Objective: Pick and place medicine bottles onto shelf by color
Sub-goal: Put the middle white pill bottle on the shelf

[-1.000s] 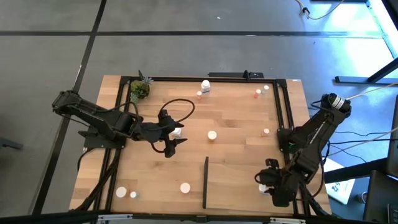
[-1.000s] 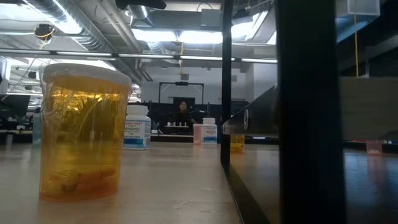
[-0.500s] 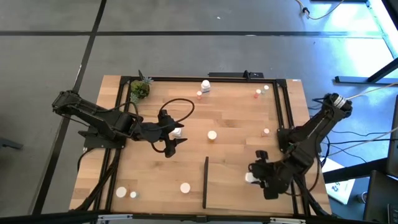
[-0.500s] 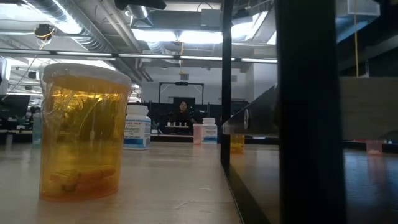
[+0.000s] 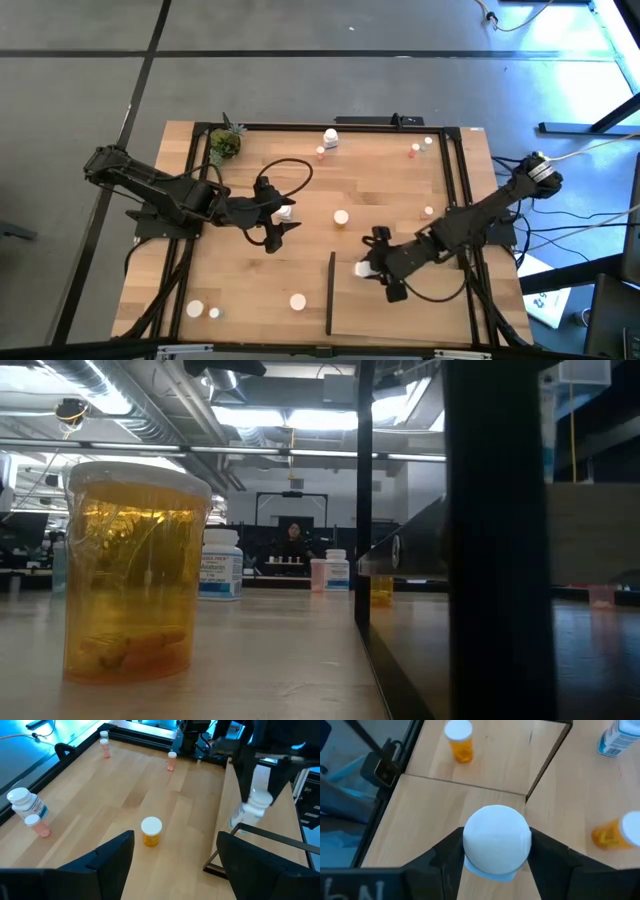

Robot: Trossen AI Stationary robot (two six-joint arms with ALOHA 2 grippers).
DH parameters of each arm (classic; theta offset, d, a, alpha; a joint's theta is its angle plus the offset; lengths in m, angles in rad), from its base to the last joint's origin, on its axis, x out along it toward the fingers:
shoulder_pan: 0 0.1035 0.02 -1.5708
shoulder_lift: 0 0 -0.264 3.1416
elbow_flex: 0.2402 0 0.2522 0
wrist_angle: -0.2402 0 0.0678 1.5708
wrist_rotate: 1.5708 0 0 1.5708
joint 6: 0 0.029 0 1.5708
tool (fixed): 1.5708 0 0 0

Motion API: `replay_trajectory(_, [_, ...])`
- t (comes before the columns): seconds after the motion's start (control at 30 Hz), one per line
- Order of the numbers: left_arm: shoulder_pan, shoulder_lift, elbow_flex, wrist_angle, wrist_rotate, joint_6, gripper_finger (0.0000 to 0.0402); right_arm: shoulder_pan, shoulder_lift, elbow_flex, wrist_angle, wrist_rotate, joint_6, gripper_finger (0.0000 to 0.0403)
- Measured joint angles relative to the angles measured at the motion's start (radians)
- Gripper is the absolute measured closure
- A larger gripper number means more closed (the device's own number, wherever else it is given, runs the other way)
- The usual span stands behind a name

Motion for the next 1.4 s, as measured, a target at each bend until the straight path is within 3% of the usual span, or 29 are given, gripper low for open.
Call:
replay_trajectory(0.17, [0.000, 0.000, 0.000, -0.015, 0.000, 0.007, 0.0124, -0.017, 0.074, 0.061, 0.014, -0.042, -0.009, 0.0211])
replay_trajectory(0.47, [0.000, 0.000, 0.000, -0.033, 0.002, 0.007, 0.0124, 0.003, 0.266, 0.355, -0.275, -0.035, 0.000, 0.0211])
replay_trajectory(0.67, [-0.004, 0.000, 0.000, -0.033, 0.036, 0.050, 0.0124, 0.037, 0.323, 0.472, -0.311, -0.053, 0.054, 0.0211])
replay_trajectory(0.97, [-0.097, 0.000, 0.000, 0.024, 0.066, 0.097, 0.0124, 0.104, 0.340, 0.494, -0.323, -0.053, 0.131, 0.0211])
replay_trajectory(1.4, [-0.197, 0.000, 0.000, 0.077, -0.071, 0.080, 0.0124, 0.155, 0.341, 0.420, -0.163, -0.028, 0.126, 0.0211])
